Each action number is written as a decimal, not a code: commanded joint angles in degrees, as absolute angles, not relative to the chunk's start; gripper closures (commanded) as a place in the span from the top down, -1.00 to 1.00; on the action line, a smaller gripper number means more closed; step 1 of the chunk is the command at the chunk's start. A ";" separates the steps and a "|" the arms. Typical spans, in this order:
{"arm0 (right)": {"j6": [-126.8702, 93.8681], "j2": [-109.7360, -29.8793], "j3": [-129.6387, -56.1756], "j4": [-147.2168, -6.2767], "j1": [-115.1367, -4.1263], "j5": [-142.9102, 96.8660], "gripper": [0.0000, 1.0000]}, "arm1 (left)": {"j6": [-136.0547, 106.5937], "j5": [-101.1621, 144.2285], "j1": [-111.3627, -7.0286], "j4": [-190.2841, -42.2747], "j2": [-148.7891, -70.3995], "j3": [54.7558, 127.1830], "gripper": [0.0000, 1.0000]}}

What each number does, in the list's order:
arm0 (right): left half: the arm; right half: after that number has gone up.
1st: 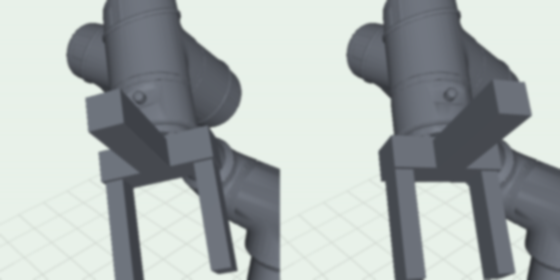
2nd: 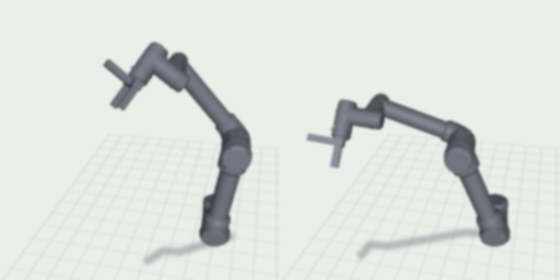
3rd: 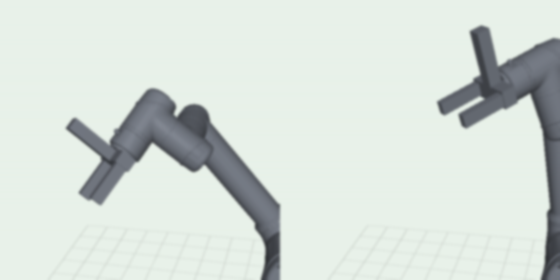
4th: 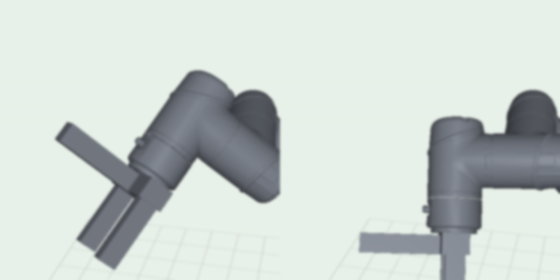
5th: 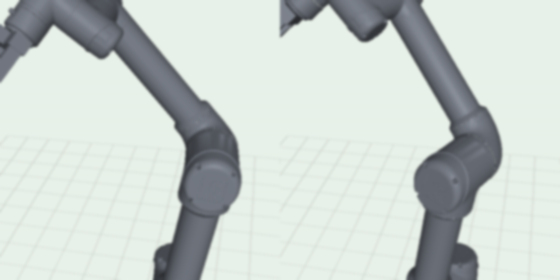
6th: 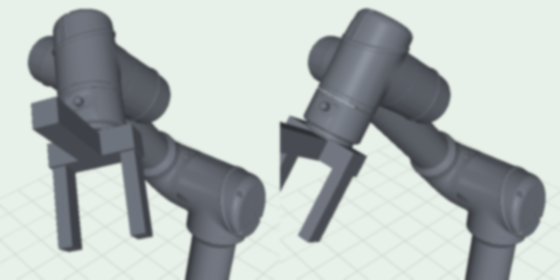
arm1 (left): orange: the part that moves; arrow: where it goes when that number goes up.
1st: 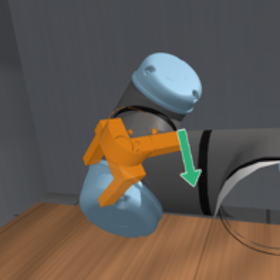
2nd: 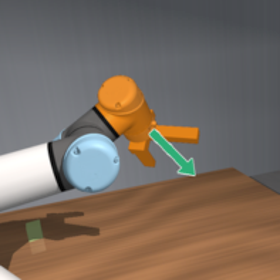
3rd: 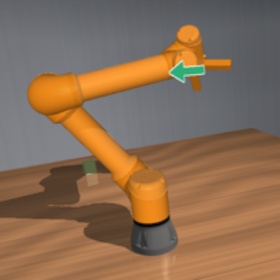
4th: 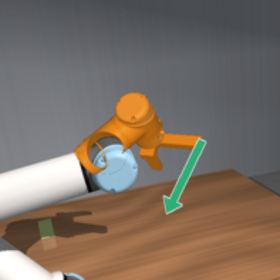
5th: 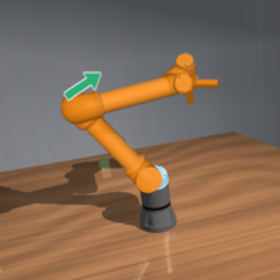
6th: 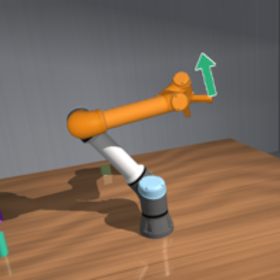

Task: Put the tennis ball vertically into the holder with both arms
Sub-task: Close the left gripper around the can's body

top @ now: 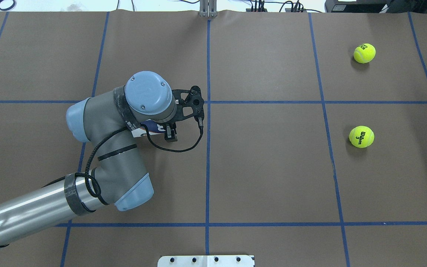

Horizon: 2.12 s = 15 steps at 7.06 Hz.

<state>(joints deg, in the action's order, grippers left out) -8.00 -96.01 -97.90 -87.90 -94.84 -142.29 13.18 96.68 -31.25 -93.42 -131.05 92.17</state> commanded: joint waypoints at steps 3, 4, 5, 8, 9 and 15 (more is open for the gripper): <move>-8.00 -95.98 -97.91 -87.89 -94.83 -142.29 0.99 | 15.21 96.59 -31.38 -93.52 -131.04 90.36 0.88; -8.00 -95.98 -97.91 -87.89 -94.83 -142.29 0.99 | 15.03 96.59 -31.38 -94.30 -131.13 89.39 0.88; -8.00 -95.98 -97.91 -87.89 -94.83 -142.29 0.99 | 14.94 96.59 -31.29 -96.05 -131.22 88.08 0.88; -8.00 -95.98 -97.91 -87.89 -94.83 -142.29 0.99 | 14.33 96.59 -30.94 -97.03 -131.75 86.58 0.88; -8.00 -95.98 -97.91 -87.89 -94.83 -142.29 0.99 | 14.15 96.50 -30.42 -97.03 -132.01 86.40 0.88; -8.00 -95.98 -97.91 -87.89 -94.83 -142.64 0.99 | 14.94 96.50 -30.32 -97.03 -132.19 85.35 0.88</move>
